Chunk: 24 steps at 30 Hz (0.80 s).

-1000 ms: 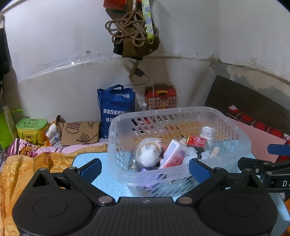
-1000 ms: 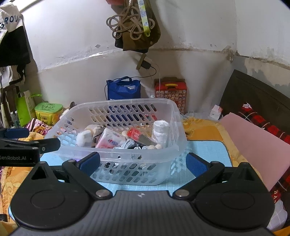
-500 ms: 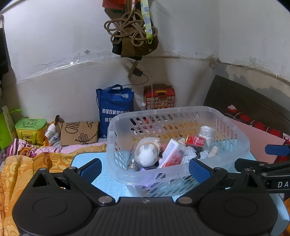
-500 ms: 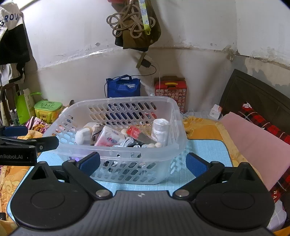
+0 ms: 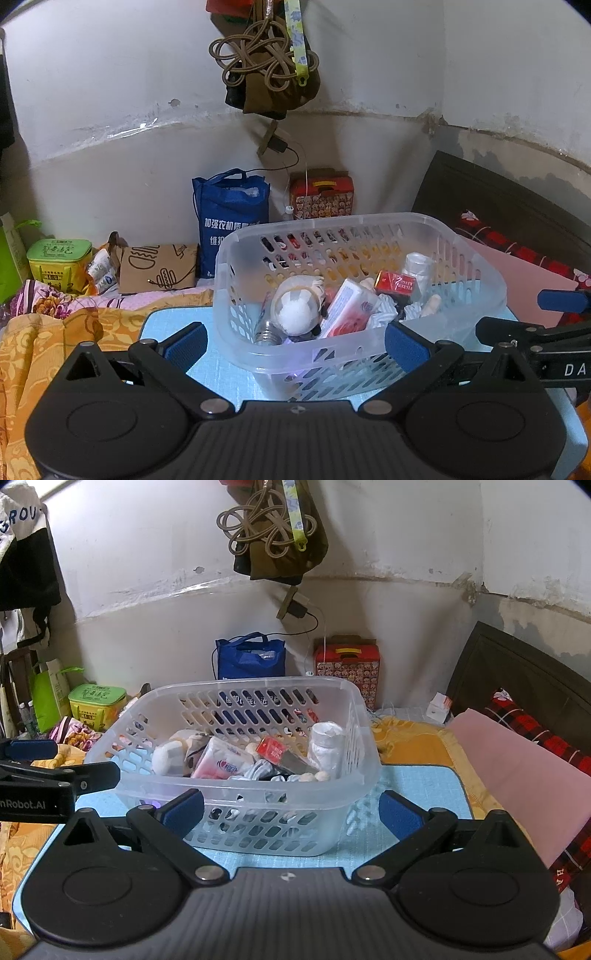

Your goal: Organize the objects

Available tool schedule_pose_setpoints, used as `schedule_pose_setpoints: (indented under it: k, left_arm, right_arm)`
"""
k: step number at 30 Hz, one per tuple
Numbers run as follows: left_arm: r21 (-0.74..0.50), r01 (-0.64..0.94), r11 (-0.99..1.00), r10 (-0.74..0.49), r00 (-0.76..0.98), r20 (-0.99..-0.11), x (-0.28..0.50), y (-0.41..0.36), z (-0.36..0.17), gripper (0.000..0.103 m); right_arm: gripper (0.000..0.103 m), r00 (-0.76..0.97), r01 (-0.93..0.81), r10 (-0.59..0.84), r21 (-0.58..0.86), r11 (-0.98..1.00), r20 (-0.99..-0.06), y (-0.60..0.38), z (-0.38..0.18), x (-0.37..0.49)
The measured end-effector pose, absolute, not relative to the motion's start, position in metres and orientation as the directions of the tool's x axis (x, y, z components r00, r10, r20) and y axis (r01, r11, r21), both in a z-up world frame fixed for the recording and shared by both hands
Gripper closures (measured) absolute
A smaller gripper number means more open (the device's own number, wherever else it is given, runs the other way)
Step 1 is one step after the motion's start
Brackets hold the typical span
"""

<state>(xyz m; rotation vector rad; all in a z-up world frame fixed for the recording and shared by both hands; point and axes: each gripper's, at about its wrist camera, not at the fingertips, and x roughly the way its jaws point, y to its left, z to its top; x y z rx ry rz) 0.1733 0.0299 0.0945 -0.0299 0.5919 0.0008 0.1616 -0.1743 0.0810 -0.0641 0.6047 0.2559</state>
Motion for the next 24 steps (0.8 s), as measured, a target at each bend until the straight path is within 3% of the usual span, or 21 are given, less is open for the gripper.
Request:
schedule_pose_setpoints:
  k: [24]
  left_arm:
    - [-0.031, -0.010, 0.999, -0.009, 0.831, -0.556, 0.1706, 0.0290, 0.0944, 0.000]
  right_arm:
    - [0.000, 0.790, -0.255, 0.212, 0.006, 0.967, -0.576, -0.1702, 0.0803, 0.1580]
